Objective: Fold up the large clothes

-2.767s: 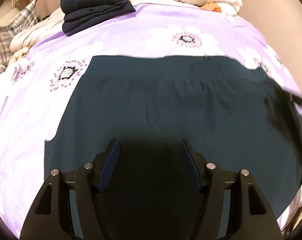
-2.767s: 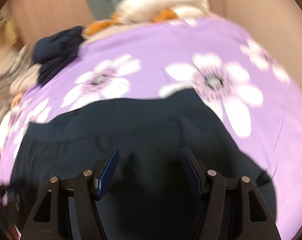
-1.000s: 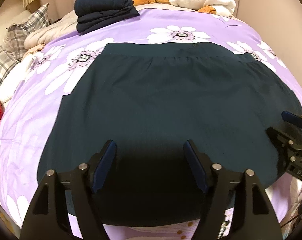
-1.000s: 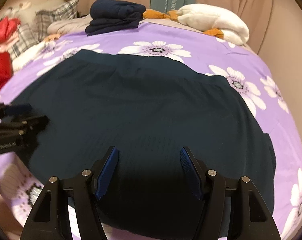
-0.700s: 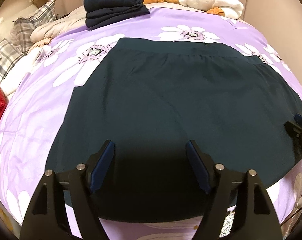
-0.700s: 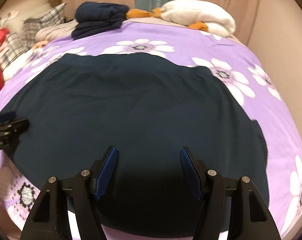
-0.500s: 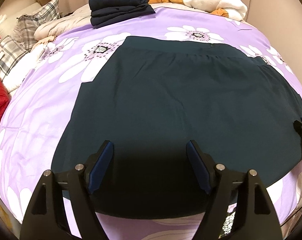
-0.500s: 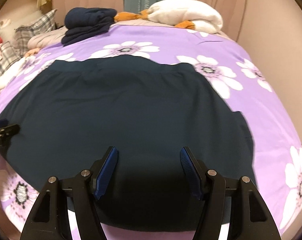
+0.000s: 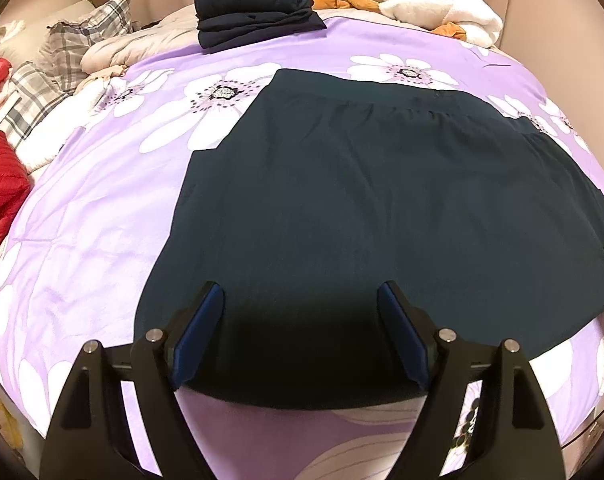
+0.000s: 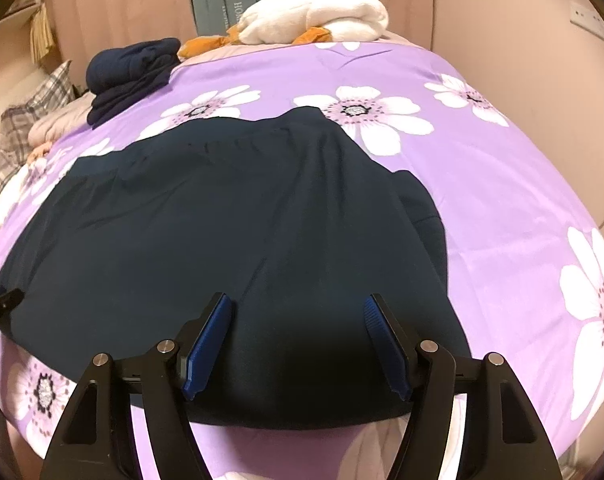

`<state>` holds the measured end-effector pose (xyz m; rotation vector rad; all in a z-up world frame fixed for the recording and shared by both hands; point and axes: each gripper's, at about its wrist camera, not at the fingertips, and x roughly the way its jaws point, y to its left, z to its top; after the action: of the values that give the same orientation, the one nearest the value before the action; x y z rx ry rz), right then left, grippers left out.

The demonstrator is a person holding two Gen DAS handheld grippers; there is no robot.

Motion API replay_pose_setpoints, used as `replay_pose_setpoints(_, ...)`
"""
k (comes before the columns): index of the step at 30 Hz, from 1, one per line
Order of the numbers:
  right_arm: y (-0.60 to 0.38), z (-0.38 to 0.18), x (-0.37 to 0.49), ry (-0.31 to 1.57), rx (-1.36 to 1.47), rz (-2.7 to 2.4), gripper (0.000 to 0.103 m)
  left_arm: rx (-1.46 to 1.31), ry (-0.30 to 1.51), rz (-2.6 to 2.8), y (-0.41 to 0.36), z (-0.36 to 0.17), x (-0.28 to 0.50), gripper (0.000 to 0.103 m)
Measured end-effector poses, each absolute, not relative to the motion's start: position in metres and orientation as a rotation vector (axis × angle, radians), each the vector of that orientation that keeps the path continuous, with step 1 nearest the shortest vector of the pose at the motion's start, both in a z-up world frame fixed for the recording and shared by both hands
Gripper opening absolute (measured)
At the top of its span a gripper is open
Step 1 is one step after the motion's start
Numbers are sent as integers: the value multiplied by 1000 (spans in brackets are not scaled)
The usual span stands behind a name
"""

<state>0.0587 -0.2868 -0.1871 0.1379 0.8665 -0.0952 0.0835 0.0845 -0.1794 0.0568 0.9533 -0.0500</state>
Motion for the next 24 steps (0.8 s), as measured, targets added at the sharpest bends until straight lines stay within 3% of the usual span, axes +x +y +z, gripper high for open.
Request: replay_pose_setpoints(24,-313,-182,28,900,105,-206,71,89,975,-20,110,-169,51,81)
